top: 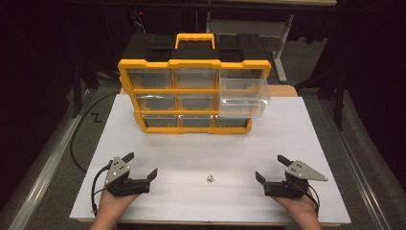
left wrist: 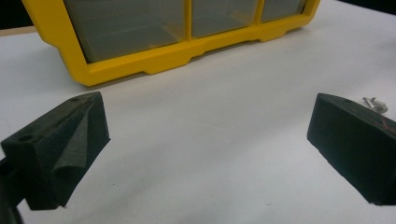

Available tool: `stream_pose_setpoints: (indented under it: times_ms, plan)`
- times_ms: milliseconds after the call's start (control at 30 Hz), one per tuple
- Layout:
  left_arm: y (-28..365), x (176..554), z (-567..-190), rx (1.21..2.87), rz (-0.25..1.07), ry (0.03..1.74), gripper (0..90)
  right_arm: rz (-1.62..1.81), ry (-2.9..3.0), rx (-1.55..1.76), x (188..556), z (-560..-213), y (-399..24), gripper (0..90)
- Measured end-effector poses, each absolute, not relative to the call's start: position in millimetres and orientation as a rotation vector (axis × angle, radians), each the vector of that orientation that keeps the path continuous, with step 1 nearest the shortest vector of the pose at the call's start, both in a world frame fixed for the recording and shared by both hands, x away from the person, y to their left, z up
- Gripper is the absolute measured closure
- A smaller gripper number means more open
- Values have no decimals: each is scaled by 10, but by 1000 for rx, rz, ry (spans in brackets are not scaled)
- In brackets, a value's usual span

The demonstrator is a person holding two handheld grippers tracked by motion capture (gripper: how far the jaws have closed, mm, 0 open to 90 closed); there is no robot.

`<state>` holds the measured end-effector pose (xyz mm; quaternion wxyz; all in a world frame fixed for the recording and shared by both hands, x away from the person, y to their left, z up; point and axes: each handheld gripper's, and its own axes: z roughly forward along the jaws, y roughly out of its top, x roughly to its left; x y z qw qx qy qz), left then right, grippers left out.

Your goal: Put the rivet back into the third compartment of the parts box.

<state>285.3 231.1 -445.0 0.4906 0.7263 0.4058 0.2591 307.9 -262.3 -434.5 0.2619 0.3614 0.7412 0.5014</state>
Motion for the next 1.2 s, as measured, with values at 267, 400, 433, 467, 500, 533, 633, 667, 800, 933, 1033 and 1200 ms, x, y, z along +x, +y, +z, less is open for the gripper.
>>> stream_pose_setpoints:
  times_ms: [267,400,433,467,500,533,633,667,800,933,1033,1200]
  plan:
    - [2270,2839,-4442,1769,624,976,3,1354,2016,980,3082,-4355,-2596,2]
    - [2265,2841,-4429,1766,616,978,3,1358,2028,966,3107,-4355,-2512,2]
    - [2265,2841,-4429,1766,616,978,4,1358,2035,958,3118,-4355,-2480,2]
    - [2264,2844,-4426,1768,613,977,4,1358,2035,958,3118,-4355,-2480,2]
    - [2256,2849,-4427,1778,610,972,4,1351,2049,947,3148,-4352,-2415,2]
    - [2251,2849,-4427,1781,617,966,4,1359,2055,945,3162,-4350,-2384,2]
    - [2245,2851,-4426,1778,626,958,4,1373,2059,929,3185,-4338,-2321,3]
    - [2246,2854,-4424,1773,619,961,4,1386,2063,922,3186,-4323,-2255,2]
    - [2237,2863,-4436,1780,609,963,4,1390,2076,890,3185,-4293,-2136,2]
    - [2218,2855,-4460,1786,604,968,4,1382,2142,854,3221,-4245,-1916,2]
    - [2220,2853,-4458,1781,607,965,4,1374,2186,843,3292,-4227,-1788,2]
    - [2226,2859,-4456,1776,611,965,4,1368,2215,849,3387,-4225,-1661,12]
